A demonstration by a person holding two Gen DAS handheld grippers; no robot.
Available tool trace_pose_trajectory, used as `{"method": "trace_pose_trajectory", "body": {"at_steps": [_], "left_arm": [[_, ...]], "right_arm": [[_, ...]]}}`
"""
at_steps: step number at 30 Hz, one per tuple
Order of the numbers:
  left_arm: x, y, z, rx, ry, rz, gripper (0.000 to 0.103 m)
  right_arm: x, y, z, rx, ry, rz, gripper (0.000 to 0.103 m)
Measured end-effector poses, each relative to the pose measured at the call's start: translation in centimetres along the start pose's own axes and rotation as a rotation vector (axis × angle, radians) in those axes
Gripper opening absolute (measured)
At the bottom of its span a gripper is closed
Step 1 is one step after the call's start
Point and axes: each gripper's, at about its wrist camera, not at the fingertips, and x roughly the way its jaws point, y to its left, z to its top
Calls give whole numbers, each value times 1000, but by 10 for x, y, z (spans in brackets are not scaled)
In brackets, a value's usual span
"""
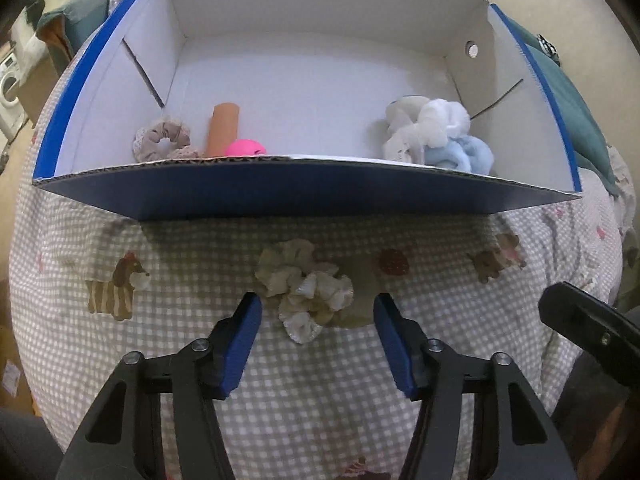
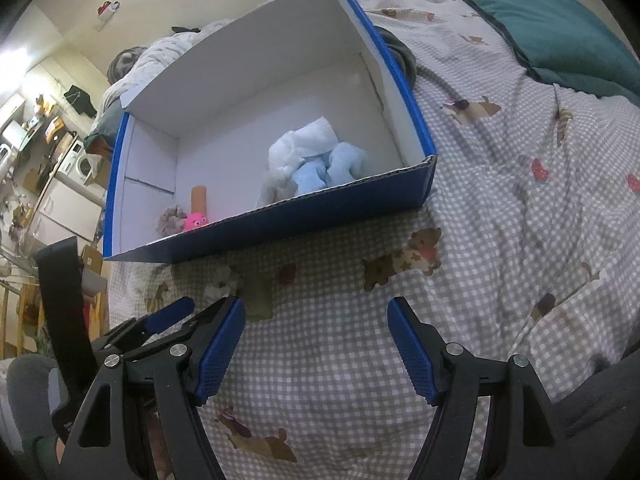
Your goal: Organize soft objects
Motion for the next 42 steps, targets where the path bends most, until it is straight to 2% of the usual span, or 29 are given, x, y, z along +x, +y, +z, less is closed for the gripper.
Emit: {"method": "trace_pose_trajectory", "body": {"at_steps": [2,4,7,9,13,22,29,31,33,35,37,42], "left_arm": [[5,1,2,-9,14,-19,22],[6,3,3,-22,28,-31,16],[5,6,2,-32,24,-29,15],[4,5,2,-31,21,-32,9],[-7,9,-1,-20,10,-36,5],[-46,26,-2,-56,-25,-57,3],[-49,44,-9,-112,-8,-44,3],[-39,50,-9,-172,20,-65,5],[-28,51,-6,-206,46,-87,14],[-17,46,-1,-207,57,-102,41],[-6,38,3,-179,65,-92,52],[13,24,12,-147,82,-80,52]], "right_arm": [[2,1,-1,-4,4,-3,78],[3,2,-1,-12,5,-13,78],[4,4,-2,-20,6,-17,78],[4,4,-1,-23,6,-21,78],[6,6,-1,-29,5,-27,78],[14,11,-5,-38,29,-20,78],[21,19,-7,-66,49,-31,78],[21,21,-7,-70,50,-35,78],[22,21,-7,-72,53,-36,78],[22,21,-8,-72,52,-38,78],[22,20,-8,-65,48,-37,78],[21,11,-6,-35,46,-30,78]]}}
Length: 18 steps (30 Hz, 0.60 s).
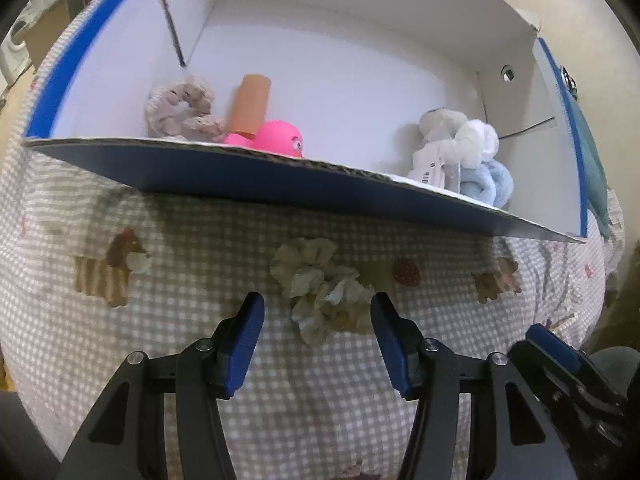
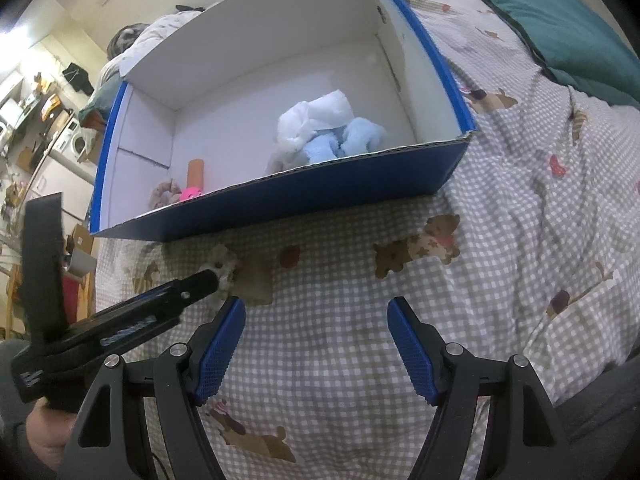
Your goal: Organize soft objects
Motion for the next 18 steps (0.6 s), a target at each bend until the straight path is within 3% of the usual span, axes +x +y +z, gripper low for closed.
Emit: {"method": "trace_pose_trajectory", "body": {"at_steps": [6,8,12,13,18], "left_arm": [[11,0,8,-6,0,-23,45],[16,2,7,-18,24,-39,29],[17,-3,4,6,35,-44,13],[14,-4,4,17,30,-33,2],[-7,8,1,-25,13,-44,2]], "right_arm": [[1,-2,1,1,8,1,78],[1,-1,0,-7,8,-3,78],[3,2,1,-12,8,-9,78],[4,3,1,-15,7,-13,78],[7,10,0,-31,11,-13,78]]}}
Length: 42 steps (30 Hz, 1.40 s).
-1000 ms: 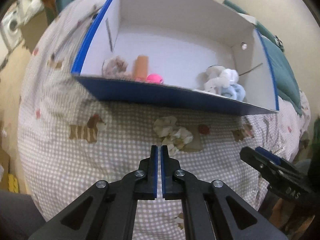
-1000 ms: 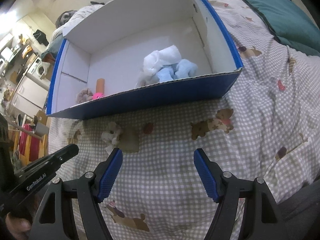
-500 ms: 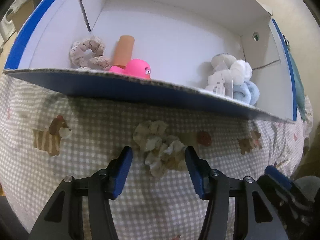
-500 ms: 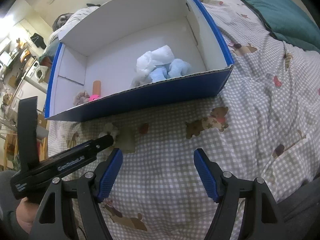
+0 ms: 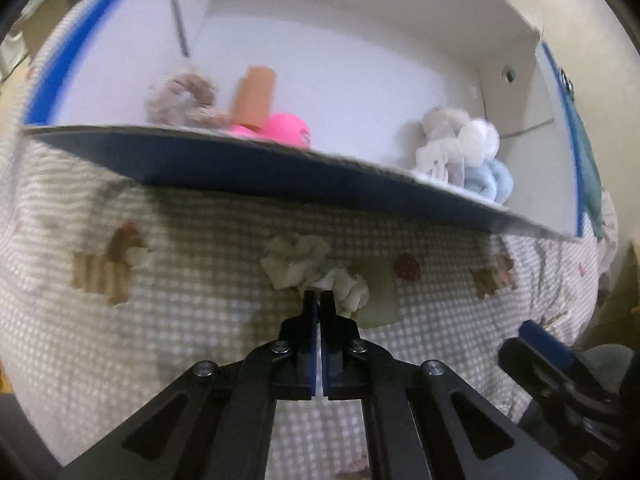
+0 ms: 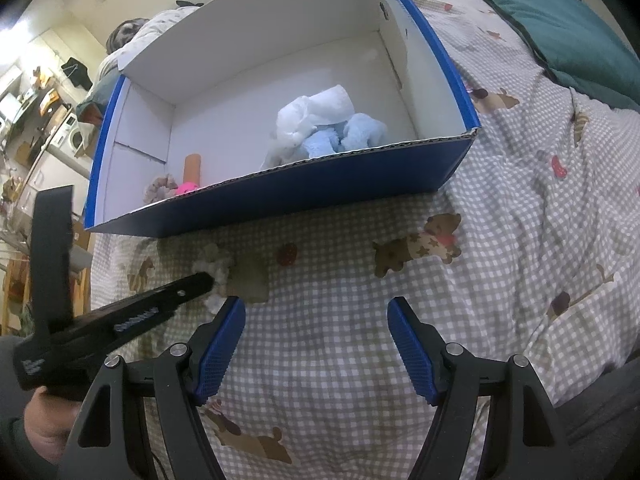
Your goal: Organize soft objects
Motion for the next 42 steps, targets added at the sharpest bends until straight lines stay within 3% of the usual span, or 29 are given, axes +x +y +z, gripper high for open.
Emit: {"method": "trace_pose_trajectory", "body": {"at_steps": [3,8,13,22,27,29,42], "left_arm": [[-30,3,-5,-5,-40,-19,2],[-65,7,-17,22,-97,52,1],[-74,27,-26,4,-92,110,1],[-54,23,-26,7,-46,131,1],[-51,22,-28,9,-36,134,1],[-49,23,-28,3,-33,138,1],[-56,27,-28,-16,-69,156,2]], "right_arm": [[5,7,0,-23,23,14,78],[20,26,2,-79,47,21,78],[47,46,2,-108,75,19,76],[85,61,0,-167,100,-27,53],[83,68,1,-219,83,1,14],[76,71,1,-242,59,10,8],[7,58,-2,-205,-24,88,8]]}}
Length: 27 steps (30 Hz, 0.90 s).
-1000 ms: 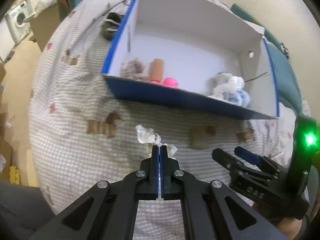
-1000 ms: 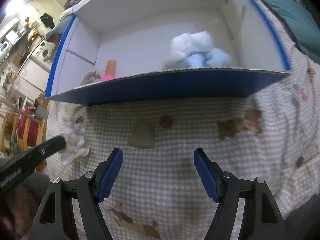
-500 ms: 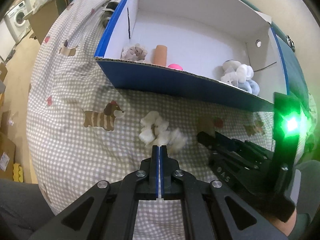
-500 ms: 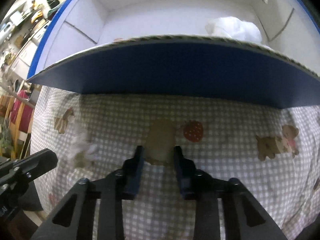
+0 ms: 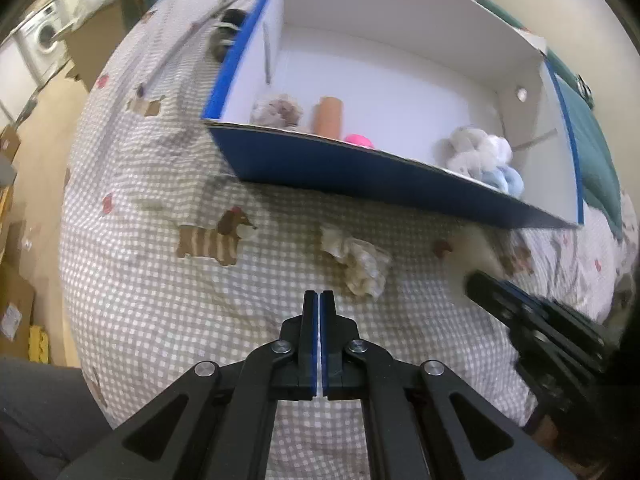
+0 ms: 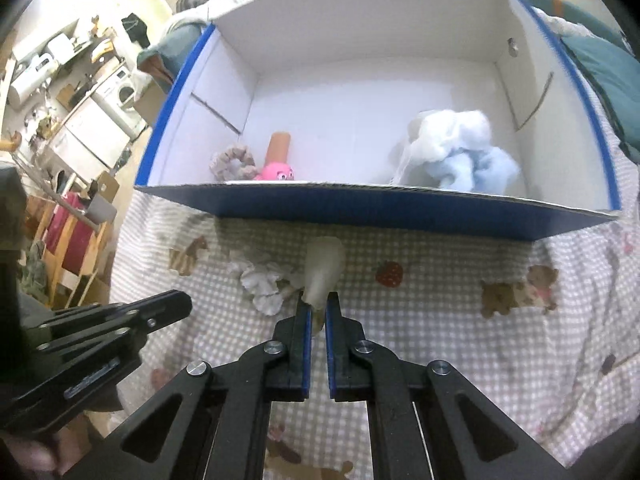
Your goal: Organize soft objects
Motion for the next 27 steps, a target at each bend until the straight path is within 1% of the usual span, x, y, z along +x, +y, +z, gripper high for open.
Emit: {"method": "trace_pose_trajectory", "body": {"at_steps": [1,3,4,5,6,7,8,12,14,16,18,19,20,22,24,27], "left_arm": [[1,5,1,-32,-4,1,3],[7,12,3,-83,17,-23,11],[12,16,3,-111,34,-46,21],[16,16,4,-126,45,-61,35],[20,15,4,-135,54,-74,42],[25,12,6,-139,58,-86,57],[30,7,7,-132,56,-99,61],[47,-18,13,-52,73,-107,62],[62,-28,14,-11,109,-82,62],[73,-33,13,8,127,-47,62],[78,-34,12,26,134,-26,56],[78,-35,12,36,127,-3,44],[77,-36,12,42,120,12,28],[73,-32,13,42,108,13,13],[70,-28,14,29,97,4,10],[57,-28,12,47,61,5,9]], "right_arm": [[-4,0,0,11,-4,6,8],[-12,-5,-4,26,-12,9,8],[-10,-5,-4,31,-13,10,8],[-14,-8,-6,38,-17,8,8],[-15,-10,-6,45,-20,10,8],[-15,-11,-7,51,-23,12,8],[-15,-12,-6,56,-27,9,8],[-16,-17,-5,76,-33,4,8],[-15,-19,-6,81,-31,0,8],[-15,-20,-6,83,-29,-3,8],[-14,-20,-6,79,-27,-7,8],[-14,-20,-6,77,-26,-8,8],[-13,-19,-6,75,-25,-9,8],[-15,-19,-7,72,-23,-6,8],[-12,-14,-7,65,-23,-5,8],[-12,-7,-7,48,-30,-5,8]]}}
